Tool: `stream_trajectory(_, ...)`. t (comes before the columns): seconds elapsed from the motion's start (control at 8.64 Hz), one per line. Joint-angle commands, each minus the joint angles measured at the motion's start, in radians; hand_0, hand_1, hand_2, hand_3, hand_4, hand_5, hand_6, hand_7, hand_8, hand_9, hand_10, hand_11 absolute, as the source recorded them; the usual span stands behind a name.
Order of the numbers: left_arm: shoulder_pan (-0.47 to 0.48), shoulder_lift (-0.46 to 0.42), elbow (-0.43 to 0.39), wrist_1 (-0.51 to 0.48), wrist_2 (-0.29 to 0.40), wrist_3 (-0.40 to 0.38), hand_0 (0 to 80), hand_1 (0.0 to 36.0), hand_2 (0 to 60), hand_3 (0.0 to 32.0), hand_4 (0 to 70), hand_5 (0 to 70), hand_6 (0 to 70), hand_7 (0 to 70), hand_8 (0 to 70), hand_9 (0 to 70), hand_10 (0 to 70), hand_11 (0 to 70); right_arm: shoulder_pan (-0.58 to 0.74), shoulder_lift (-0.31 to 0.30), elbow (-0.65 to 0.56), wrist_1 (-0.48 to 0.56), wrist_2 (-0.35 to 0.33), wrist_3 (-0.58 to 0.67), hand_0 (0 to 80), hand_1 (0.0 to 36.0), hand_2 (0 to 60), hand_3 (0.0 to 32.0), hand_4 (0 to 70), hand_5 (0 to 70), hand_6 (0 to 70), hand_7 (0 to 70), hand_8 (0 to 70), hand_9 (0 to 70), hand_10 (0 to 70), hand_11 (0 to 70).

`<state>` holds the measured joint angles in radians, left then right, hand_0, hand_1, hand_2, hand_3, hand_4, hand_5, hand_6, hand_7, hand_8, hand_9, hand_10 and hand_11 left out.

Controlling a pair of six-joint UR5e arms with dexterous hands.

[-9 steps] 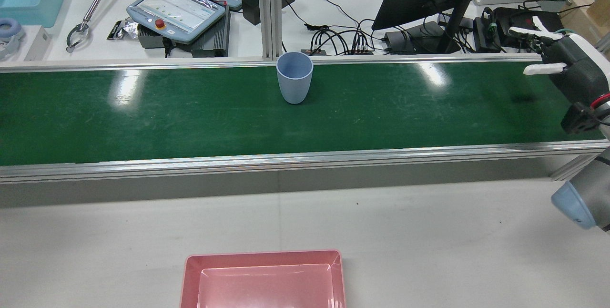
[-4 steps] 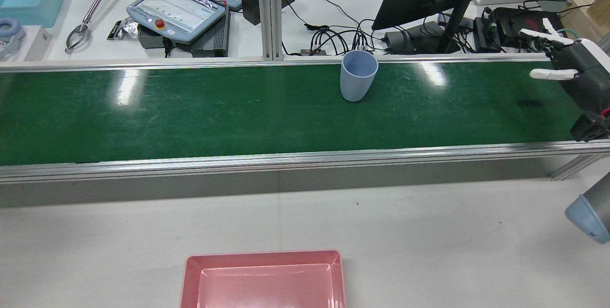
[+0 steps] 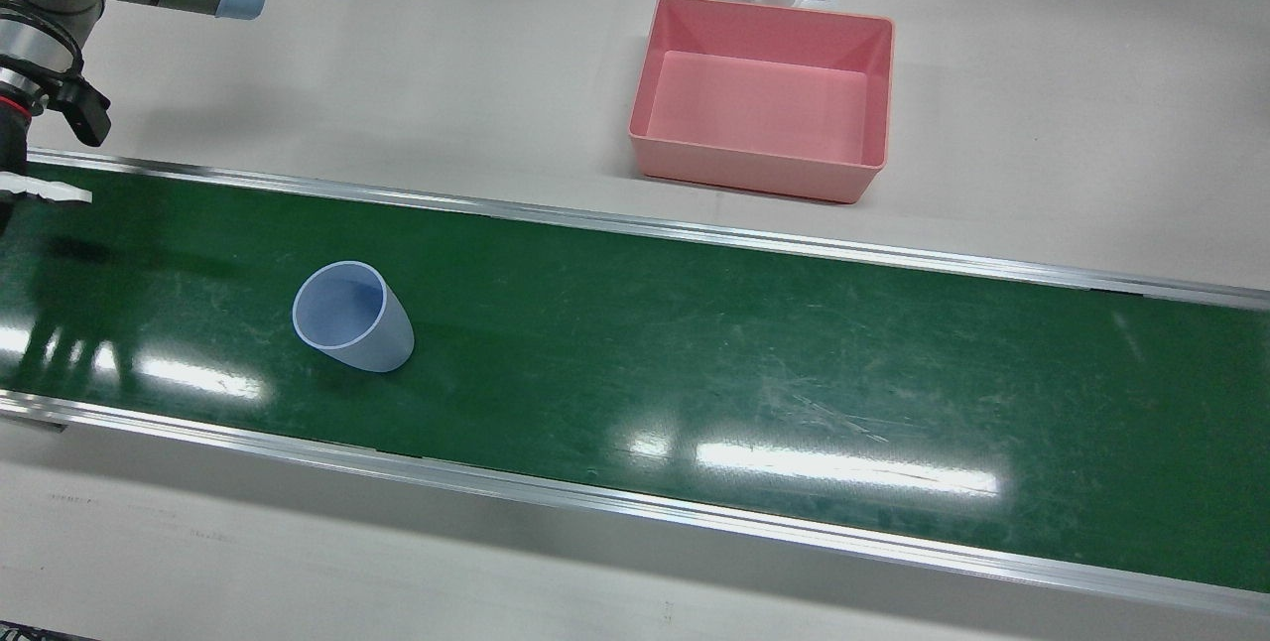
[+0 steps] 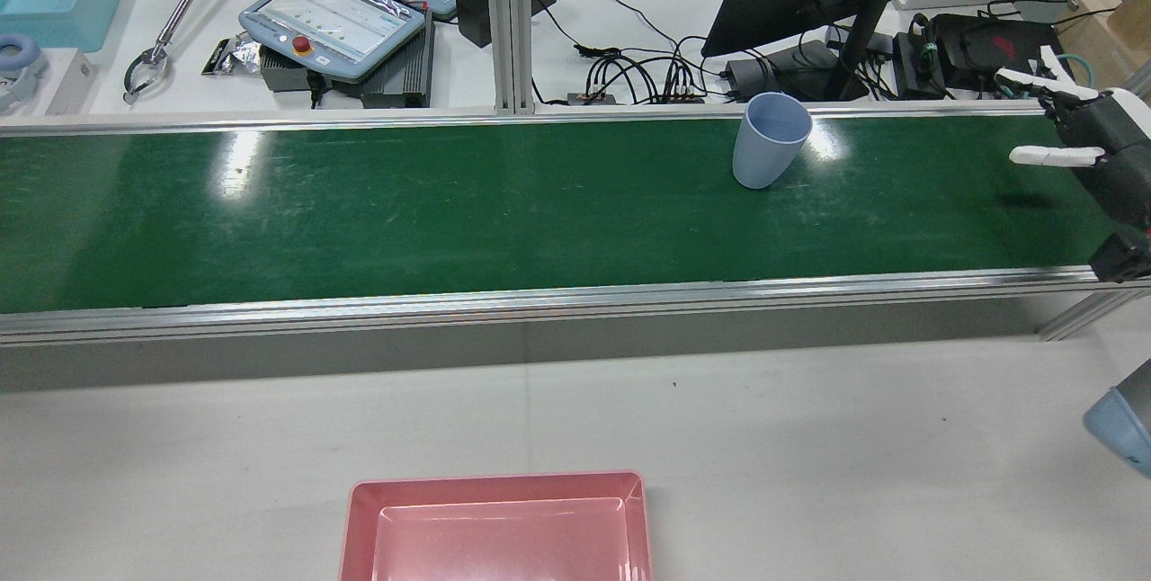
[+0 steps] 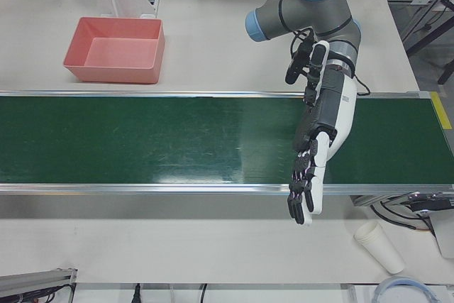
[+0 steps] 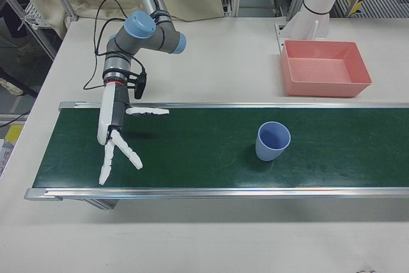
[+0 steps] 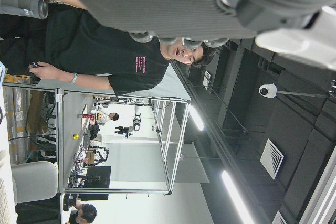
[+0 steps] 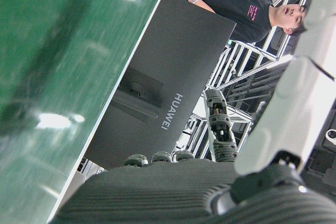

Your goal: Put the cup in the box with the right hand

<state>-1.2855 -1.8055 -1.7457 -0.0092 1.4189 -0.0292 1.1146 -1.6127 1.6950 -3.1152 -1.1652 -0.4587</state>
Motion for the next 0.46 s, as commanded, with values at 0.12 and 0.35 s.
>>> stream_trajectory(0.12, 0.000, 0.000, 0.000, 0.000, 0.000, 0.000, 0.0, 0.0, 0.0, 0.0, 0.0, 0.0, 0.0, 0.0, 0.0, 0.0, 0.0, 0.0, -0.031, 0.011, -0.006, -0.002, -0.005, -0.005, 47.6, 12.4, 10.4, 0.0, 7.6, 3.1, 1.3, 0.9, 0.0, 0.0, 0.0, 0.0)
stream_trajectory(0.35, 0.000, 0.000, 0.000, 0.000, 0.000, 0.000, 0.0, 0.0, 0.0, 0.0, 0.0, 0.0, 0.0, 0.0, 0.0, 0.0, 0.0, 0.0, -0.033, 0.022, -0.024, 0.001, -0.005, -0.002, 48.1, 10.5, 5.3, 0.0, 11.1, 3.0, 1.5, 2.6, 0.0, 0.0, 0.0, 0.0)
